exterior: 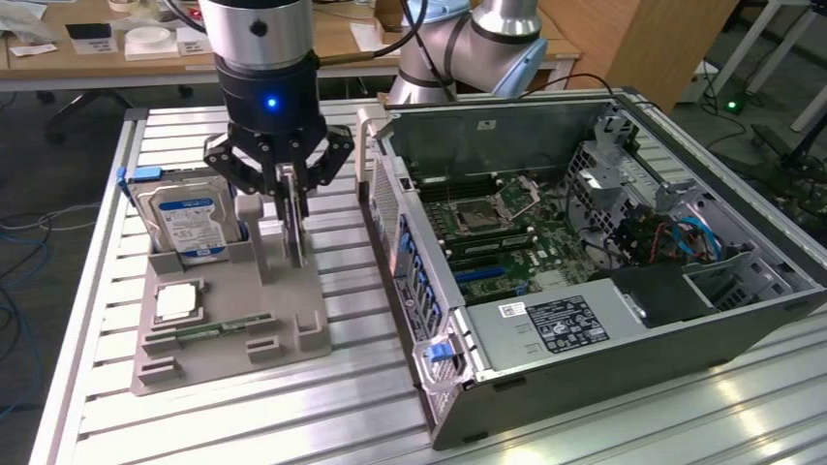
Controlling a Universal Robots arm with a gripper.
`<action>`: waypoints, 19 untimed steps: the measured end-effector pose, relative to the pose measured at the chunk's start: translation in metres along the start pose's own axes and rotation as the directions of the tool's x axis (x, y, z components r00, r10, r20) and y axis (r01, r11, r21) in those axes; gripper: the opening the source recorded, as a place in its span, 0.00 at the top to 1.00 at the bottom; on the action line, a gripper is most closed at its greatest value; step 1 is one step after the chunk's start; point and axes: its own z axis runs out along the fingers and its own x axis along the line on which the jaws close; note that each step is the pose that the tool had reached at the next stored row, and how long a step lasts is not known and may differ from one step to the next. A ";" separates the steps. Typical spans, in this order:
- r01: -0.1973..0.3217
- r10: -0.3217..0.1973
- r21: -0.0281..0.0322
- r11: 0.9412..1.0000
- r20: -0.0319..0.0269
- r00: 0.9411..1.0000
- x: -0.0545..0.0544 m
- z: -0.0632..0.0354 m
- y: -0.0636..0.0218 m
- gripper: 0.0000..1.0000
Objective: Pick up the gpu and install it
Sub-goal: 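Pick up the gpu and move the gpu toward the slot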
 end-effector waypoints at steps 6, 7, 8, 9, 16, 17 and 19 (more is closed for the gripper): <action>0.000 0.000 0.000 1.000 0.000 1.000 0.000 -0.0050 0.0002 0.72; 0.000 0.000 0.000 1.000 0.000 1.000 0.000 -0.0059 0.0002 0.72; 0.000 0.000 0.000 1.000 0.000 1.000 0.000 -0.0068 0.0002 0.72; 0.000 0.000 0.000 1.000 0.000 1.000 0.000 -0.0075 0.0002 0.72; 0.000 0.000 0.000 1.000 0.000 1.000 0.000 -0.0127 0.0004 0.72; 0.000 0.000 0.000 1.000 0.000 1.000 0.000 -0.0134 0.0004 0.72; 0.000 0.000 0.000 1.000 0.000 1.000 0.000 -0.0151 0.0005 0.72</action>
